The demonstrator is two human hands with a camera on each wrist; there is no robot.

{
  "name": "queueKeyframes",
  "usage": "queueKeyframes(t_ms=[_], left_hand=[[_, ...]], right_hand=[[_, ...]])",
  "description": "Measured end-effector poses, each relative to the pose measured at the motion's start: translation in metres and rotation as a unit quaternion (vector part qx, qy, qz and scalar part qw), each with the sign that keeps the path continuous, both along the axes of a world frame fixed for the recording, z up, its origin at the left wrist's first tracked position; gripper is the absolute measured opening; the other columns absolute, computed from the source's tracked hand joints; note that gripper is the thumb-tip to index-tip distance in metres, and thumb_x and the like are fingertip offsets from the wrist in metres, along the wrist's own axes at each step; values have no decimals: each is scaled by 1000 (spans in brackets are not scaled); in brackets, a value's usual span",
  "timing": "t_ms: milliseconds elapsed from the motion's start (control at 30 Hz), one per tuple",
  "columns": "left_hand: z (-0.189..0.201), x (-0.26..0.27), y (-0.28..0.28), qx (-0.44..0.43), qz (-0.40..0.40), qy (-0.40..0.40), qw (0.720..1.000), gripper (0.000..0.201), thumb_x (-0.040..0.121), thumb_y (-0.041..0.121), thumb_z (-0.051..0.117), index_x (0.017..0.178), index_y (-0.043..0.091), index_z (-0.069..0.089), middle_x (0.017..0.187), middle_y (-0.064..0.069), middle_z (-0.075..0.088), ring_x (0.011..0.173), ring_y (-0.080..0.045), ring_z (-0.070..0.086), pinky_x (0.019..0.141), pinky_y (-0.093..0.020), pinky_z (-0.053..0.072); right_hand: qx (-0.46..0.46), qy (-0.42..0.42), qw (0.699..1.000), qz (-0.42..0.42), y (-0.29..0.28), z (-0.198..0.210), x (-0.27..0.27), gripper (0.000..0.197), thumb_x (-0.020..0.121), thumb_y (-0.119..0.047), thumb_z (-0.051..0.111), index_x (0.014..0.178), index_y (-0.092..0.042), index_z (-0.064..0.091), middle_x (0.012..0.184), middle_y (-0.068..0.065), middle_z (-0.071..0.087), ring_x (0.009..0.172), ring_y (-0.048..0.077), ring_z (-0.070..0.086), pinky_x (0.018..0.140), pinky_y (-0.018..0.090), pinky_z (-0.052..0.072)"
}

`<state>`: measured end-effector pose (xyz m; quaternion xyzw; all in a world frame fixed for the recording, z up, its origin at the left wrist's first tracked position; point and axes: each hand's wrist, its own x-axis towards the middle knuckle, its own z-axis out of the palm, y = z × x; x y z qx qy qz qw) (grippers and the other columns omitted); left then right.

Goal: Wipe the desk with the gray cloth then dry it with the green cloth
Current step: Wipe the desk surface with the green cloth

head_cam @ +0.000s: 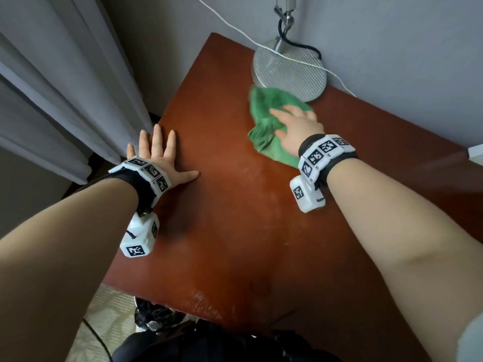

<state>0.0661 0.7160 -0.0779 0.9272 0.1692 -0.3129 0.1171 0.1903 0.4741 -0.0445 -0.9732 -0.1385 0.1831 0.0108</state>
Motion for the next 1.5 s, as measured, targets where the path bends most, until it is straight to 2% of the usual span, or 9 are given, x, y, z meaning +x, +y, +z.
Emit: queueKeyframes(t_ms=[100, 367, 500, 633, 767, 900, 1100, 1267, 1500], left_hand=[[-1, 0, 0, -3, 3, 0, 1000, 103, 78, 73, 45, 146, 30, -19, 151, 3, -33, 140, -24, -27, 114, -47, -12], [2, -14, 5, -10, -35, -44, 998, 84, 90, 55, 44, 149, 28, -9, 154, -2, -25, 142, -26, -23, 115, -47, -10], [-3, -53, 14, 2, -104, -35, 994, 74, 96, 48, 38, 149, 29, -10, 155, -3, -24, 142, -25, -22, 115, -46, -9], [-7, -108, 26, 14, -146, -30, 989, 69, 97, 48, 31, 148, 32, -13, 155, 1, -24, 143, -21, -19, 117, -41, -6], [-6, -156, 45, 3, -131, -22, 991, 68, 97, 49, 31, 146, 37, -14, 154, 4, -26, 144, -20, -17, 118, -39, -4], [-8, -190, 57, 22, -132, -11, 991, 74, 96, 46, 36, 146, 33, -17, 153, 2, -29, 144, -22, -18, 118, -42, -5], [-14, -208, 59, -8, -120, -24, 992, 72, 96, 52, 28, 146, 30, -18, 152, 5, -30, 143, -25, -19, 118, -44, -6], [-21, -206, 63, -19, -121, -13, 992, 89, 89, 62, 38, 141, 34, -28, 148, 9, -36, 142, -24, -24, 117, -43, -9], [-14, -206, 75, -69, -36, -9, 997, 131, 69, 44, 77, 144, 15, -27, 152, -3, -31, 142, -23, -22, 115, -43, -9]], right_hand=[[-7, 27, 996, -82, 3, -11, -15, 49, 96, -35, 38, 142, -46, 23, 154, -7, 14, 134, 30, 22, 103, 48, 31], [42, 176, 937, 298, 11, -1, -155, 52, 93, -24, 48, 137, -47, 35, 152, -15, 20, 137, 23, 14, 110, 49, 23], [58, 58, 993, 89, -3, 1, -112, 50, 94, -27, 44, 141, -42, 31, 152, -6, 24, 133, 30, 23, 111, 47, 26], [-8, 40, 988, -147, 8, -12, -109, 50, 96, -37, 35, 143, -44, 20, 154, -5, 12, 133, 33, 21, 108, 46, 29], [28, 81, 991, 103, 49, -10, -189, 50, 96, -32, 39, 142, -46, 24, 155, -8, 10, 138, 31, 11, 111, 51, 18], [48, 201, 919, 336, 75, 3, -270, 51, 94, -21, 47, 138, -44, 37, 152, -10, 21, 137, 25, 13, 113, 47, 19], [82, 25, 994, 60, 75, 14, -196, 48, 95, -25, 44, 141, -36, 34, 150, 2, 27, 132, 33, 25, 111, 41, 22], [-21, 47, 988, -148, 97, -13, -136, 54, 96, -34, 36, 146, -40, 15, 156, -3, 8, 136, 33, 19, 109, 49, 23], [23, 72, 976, 204, 139, -13, -202, 52, 95, -34, 40, 142, -47, 22, 156, -11, 8, 141, 30, 8, 112, 54, 14]])
